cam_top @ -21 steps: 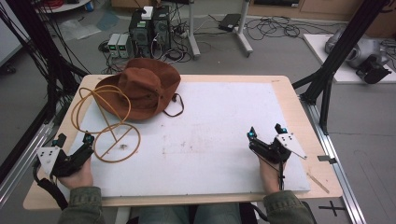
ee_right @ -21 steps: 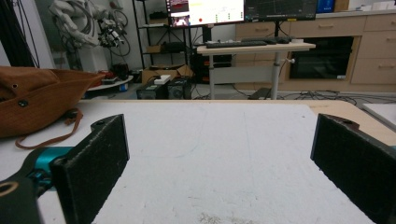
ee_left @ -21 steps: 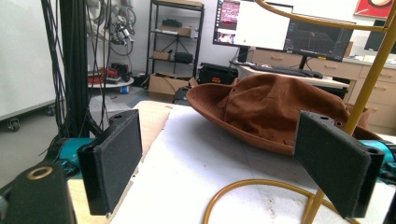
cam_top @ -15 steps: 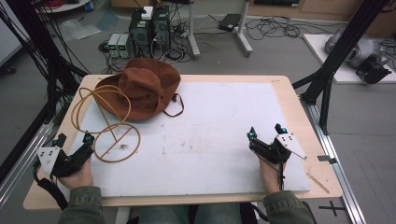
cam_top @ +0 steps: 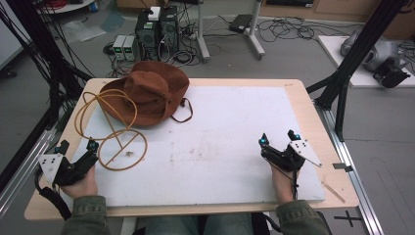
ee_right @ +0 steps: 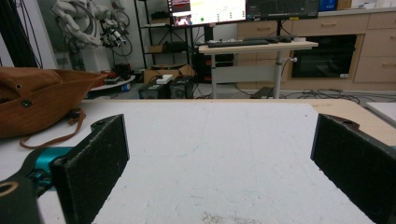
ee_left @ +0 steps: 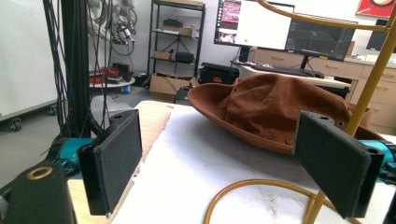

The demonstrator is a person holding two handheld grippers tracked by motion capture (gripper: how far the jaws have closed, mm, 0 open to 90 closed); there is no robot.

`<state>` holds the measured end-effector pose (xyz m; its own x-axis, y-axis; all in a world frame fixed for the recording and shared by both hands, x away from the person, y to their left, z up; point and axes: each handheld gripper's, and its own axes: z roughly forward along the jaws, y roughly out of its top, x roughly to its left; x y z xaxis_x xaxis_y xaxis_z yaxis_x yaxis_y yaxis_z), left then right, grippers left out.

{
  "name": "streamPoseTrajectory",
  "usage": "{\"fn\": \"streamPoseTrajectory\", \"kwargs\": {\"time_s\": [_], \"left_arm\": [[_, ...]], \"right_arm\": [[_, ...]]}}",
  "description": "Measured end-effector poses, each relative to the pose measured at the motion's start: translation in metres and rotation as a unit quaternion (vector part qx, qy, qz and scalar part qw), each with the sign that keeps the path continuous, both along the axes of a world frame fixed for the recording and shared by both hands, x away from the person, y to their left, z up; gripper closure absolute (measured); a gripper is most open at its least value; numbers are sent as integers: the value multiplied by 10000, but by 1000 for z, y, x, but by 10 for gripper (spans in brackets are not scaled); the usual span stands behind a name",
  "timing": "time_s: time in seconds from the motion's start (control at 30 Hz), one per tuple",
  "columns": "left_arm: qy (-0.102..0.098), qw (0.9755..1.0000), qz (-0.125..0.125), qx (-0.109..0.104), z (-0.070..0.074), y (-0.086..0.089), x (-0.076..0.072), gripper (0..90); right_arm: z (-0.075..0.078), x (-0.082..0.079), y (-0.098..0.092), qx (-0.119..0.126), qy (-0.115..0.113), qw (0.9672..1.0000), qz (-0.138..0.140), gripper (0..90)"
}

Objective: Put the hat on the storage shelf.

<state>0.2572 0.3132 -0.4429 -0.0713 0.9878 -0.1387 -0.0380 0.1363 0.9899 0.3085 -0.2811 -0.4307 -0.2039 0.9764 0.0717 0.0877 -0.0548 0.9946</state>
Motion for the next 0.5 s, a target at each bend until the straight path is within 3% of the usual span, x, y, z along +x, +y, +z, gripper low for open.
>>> {"fn": "streamPoseTrajectory", "kwargs": {"time_s": [0.13,0.33,0.5], "left_arm": [[-24,10000,-4,-16,1,-1,-1,161],[-28,10000,-7,-56,1,-1,0,161],[-46,10000,4,-45,1,-2,1,161]], "right_arm": [[3,1,3,-156,-72,9998,42,38],[9,-1,4,-116,-102,9999,73,38],[25,-4,1,-144,-270,9995,-15,38]]}}
